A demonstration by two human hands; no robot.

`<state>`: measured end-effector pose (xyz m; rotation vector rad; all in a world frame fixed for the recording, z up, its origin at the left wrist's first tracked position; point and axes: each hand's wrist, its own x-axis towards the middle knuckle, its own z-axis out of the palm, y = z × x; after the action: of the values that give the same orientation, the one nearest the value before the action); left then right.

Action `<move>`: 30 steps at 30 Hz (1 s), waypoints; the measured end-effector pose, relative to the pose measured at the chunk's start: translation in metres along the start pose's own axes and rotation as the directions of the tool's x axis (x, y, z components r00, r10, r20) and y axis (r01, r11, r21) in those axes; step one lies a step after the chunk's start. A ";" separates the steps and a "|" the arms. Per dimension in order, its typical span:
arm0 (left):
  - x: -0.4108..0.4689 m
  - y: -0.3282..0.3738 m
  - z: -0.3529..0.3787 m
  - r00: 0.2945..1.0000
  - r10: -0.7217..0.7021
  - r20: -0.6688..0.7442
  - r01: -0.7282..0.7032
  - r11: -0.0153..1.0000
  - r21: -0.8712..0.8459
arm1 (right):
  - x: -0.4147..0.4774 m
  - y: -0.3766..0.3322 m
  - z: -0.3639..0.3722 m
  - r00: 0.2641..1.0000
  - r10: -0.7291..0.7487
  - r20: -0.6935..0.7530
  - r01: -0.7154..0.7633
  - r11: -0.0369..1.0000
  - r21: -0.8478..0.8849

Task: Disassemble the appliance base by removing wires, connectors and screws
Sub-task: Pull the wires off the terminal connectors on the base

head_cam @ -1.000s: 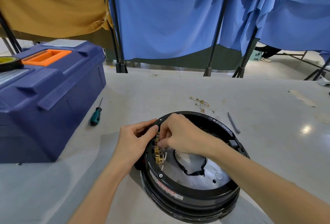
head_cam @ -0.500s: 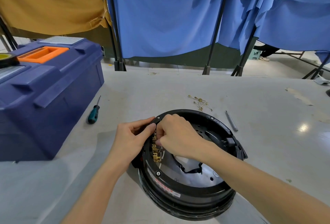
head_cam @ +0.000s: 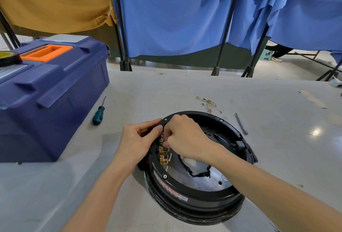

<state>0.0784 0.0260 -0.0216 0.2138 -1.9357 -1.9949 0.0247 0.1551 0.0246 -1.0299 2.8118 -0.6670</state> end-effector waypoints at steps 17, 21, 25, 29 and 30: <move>0.001 -0.002 -0.001 1.000 0.009 0.028 -0.009 1.000 -0.001 | -0.002 -0.003 -0.001 1.000 0.003 -0.002 -0.003 1.000 -0.027; 0.001 -0.003 -0.001 1.000 -0.006 0.017 0.006 1.000 -0.019 | -0.004 0.006 -0.004 0.999 0.025 0.030 -0.026 1.000 0.018; 0.002 -0.003 0.000 1.000 -0.022 0.006 0.022 1.000 -0.015 | -0.004 0.010 -0.004 0.999 0.036 0.038 -0.040 0.995 0.093; 0.001 -0.005 -0.001 1.000 -0.016 -0.010 0.016 1.000 0.005 | -0.008 0.013 -0.009 0.998 0.033 0.049 -0.041 0.983 0.179; 0.001 -0.005 -0.001 1.000 -0.015 -0.006 0.015 1.000 0.008 | -0.010 0.014 -0.011 0.999 0.028 0.032 -0.034 0.979 0.202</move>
<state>0.0770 0.0244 -0.0264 0.2367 -1.9441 -1.9947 0.0217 0.1745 0.0280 -0.9496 2.6607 -0.9056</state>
